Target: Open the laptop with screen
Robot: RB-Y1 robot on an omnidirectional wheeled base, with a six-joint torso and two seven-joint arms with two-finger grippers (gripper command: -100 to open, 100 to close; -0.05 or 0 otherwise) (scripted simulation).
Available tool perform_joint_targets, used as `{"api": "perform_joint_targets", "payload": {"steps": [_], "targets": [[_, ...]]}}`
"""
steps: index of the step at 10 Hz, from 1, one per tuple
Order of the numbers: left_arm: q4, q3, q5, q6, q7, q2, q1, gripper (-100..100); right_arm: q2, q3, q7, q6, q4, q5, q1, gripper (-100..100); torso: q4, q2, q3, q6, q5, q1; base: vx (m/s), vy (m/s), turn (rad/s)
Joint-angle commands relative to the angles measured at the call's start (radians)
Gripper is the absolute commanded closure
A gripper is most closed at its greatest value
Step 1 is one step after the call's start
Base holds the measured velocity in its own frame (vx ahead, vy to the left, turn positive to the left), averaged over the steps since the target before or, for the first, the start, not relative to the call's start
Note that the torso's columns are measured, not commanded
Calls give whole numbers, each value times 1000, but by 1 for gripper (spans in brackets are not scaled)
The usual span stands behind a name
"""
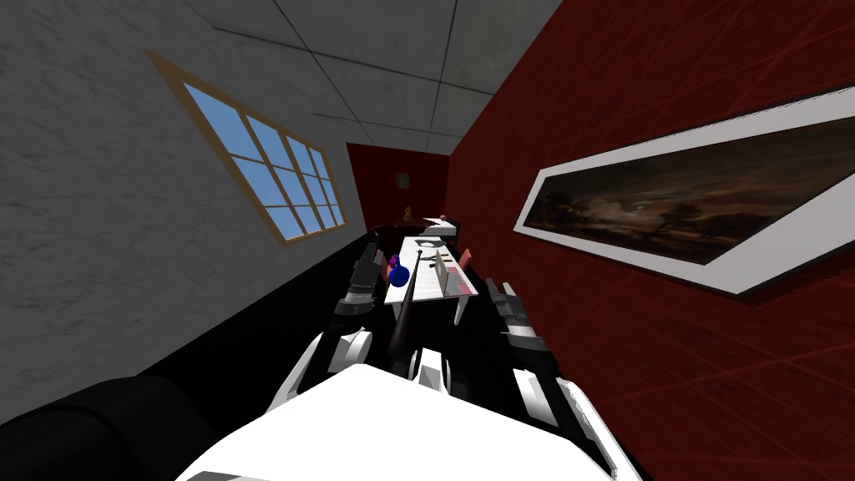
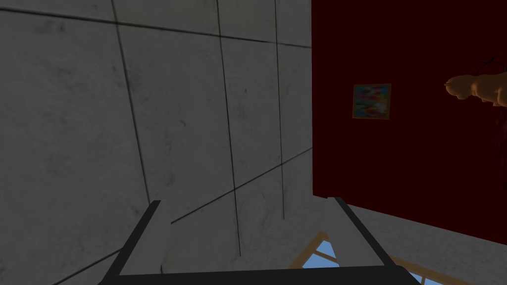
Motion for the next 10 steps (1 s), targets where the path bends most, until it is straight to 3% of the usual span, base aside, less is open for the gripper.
{"api": "perform_joint_targets", "payload": {"steps": [1, 10], "targets": [[0, 0, 0, 0, 0, 0, 0, 0, -3, -11, 74, -8, 38, 45, -15, -100, 0, 1, 0, 0, 0, -1, 23, 51, -3], [0, 0, 0, 0, 0, 0, 0, 0, -10, -48, 293, -14, 160, 191, -70, -100, 0, 1, 1, 0, 0, -1, 25, 54, -4]]}}
